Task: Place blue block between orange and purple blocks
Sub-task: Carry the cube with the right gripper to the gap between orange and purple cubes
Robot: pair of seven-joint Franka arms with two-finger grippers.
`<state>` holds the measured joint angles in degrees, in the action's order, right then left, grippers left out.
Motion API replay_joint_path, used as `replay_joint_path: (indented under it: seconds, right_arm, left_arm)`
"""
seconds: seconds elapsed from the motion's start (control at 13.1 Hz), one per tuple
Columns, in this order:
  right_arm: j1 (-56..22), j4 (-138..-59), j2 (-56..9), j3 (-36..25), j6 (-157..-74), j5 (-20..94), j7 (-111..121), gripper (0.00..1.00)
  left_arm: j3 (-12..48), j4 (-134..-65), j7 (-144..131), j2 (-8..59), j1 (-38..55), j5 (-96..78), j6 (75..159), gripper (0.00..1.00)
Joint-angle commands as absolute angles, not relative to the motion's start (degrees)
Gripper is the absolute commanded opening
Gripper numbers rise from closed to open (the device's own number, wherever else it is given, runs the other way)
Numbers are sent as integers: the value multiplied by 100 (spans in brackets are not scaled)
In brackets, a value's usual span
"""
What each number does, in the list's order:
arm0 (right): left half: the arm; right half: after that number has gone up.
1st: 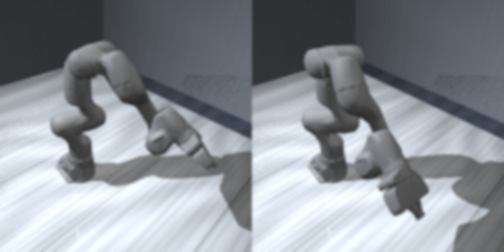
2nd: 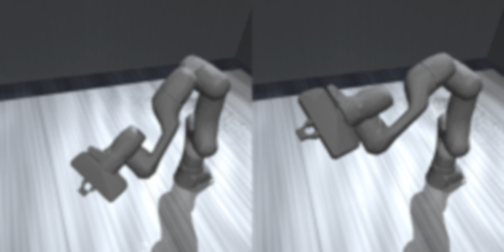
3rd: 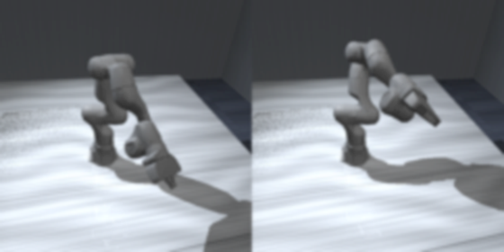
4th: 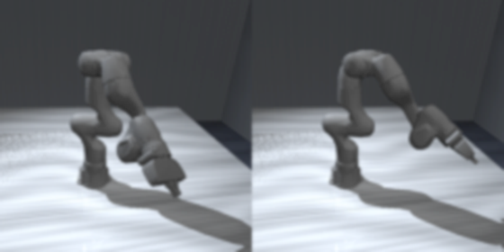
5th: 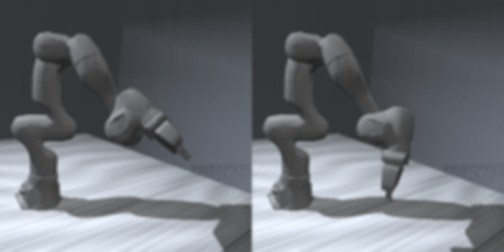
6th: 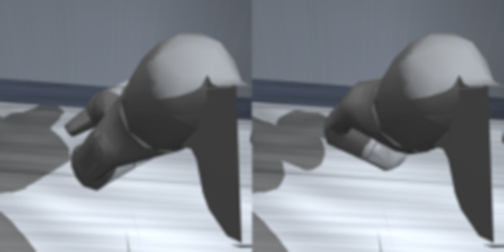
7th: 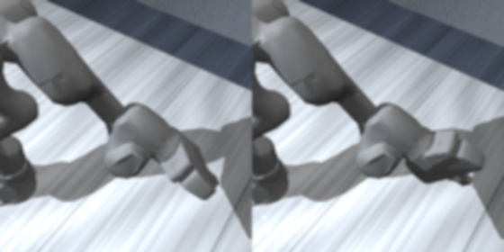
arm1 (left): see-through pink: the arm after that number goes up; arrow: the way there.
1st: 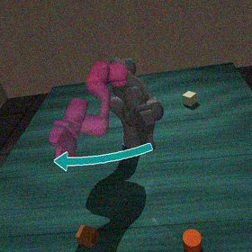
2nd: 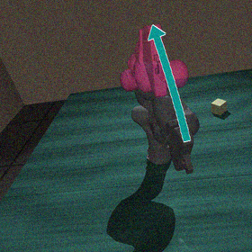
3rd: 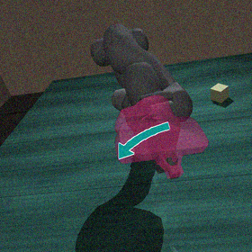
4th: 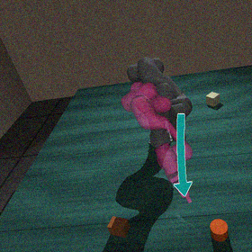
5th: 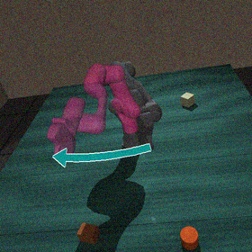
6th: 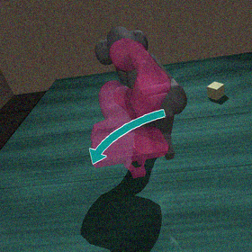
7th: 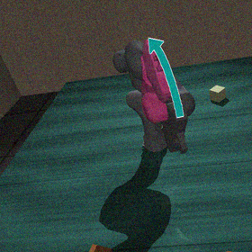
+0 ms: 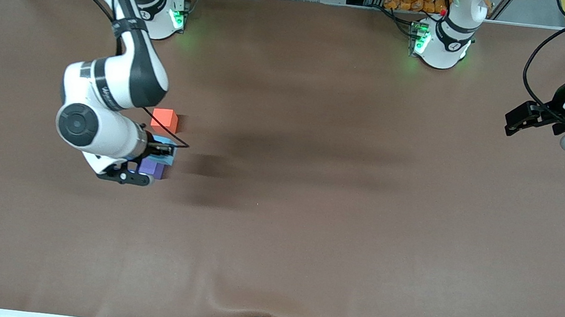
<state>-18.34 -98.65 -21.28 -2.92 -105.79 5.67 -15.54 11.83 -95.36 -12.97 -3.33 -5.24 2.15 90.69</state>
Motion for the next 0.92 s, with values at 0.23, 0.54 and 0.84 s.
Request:
replay_joint_path:
  seconds: [0.23,0.54,0.84]
  right_arm:
    - [-1503,-11776,-1231,-202,-12014,510,-520,35]
    - [-1258,-11935,-1301,-202,-12128,501,-422,35]
    - [-1266,-12110,-1353,-202,-12400,501,-369,34]
  left_arm:
    - [1230,-9483,-1204,-378,-589,149,8965,100]
    - [1257,-9483,-1204,-378,-580,149,8956,100]
    - [1266,-9387,-1187,-308,-501,228,8991,100]
